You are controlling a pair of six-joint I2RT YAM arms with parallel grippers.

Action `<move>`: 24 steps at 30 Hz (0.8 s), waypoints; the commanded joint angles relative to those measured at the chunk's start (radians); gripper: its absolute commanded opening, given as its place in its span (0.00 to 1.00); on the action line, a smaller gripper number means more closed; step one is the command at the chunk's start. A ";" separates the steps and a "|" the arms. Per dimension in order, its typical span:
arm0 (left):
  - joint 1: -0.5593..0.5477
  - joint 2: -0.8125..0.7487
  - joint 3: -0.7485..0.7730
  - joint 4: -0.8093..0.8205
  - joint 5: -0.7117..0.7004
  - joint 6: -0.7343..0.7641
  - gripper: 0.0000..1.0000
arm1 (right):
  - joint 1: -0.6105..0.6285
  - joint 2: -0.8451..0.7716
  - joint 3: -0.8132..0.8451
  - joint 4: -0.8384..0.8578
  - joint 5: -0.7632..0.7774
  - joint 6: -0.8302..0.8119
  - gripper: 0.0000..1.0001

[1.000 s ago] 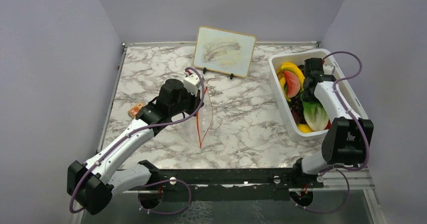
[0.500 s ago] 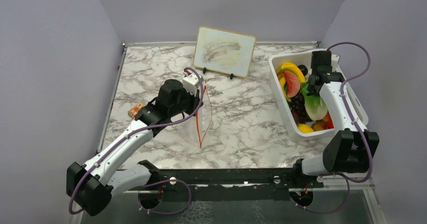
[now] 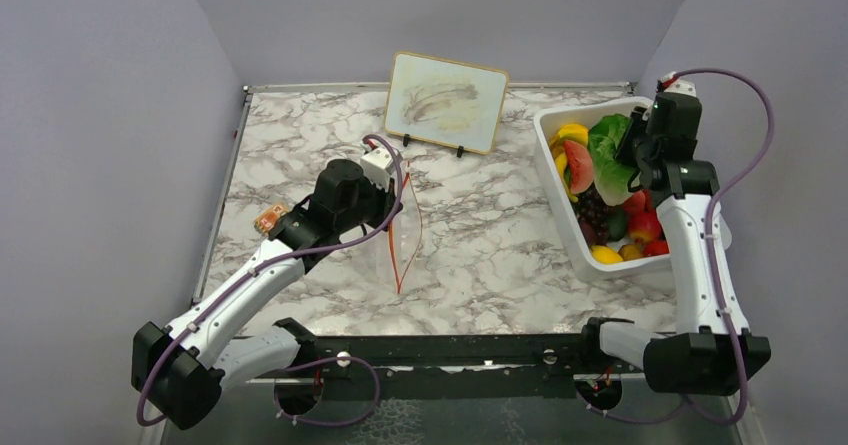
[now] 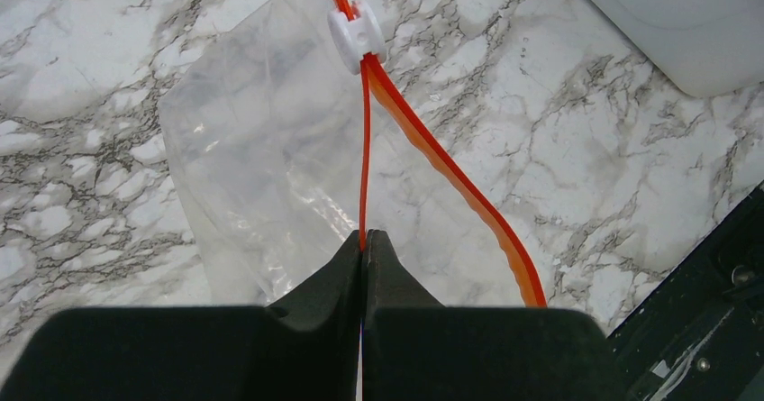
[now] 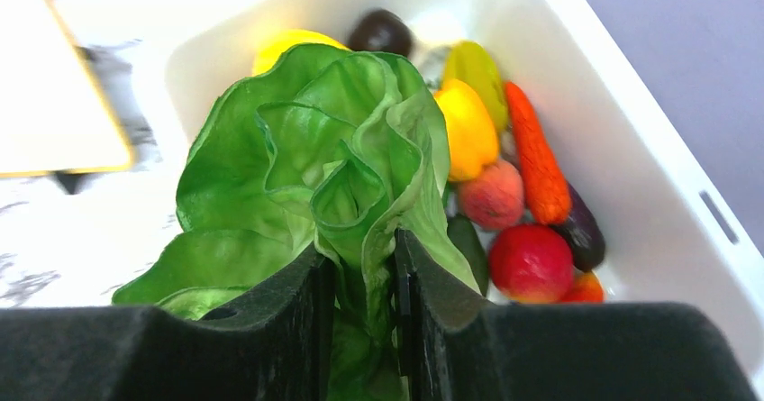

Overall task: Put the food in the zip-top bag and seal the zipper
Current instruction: Pick up the fake vegetable from the bin.

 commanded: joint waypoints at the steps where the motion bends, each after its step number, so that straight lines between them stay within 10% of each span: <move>1: 0.001 -0.007 -0.006 0.033 0.011 -0.052 0.00 | -0.002 -0.093 -0.010 0.139 -0.221 -0.009 0.27; 24: 0.001 0.077 0.101 0.054 0.129 -0.234 0.00 | 0.000 -0.331 -0.254 0.658 -1.001 0.306 0.20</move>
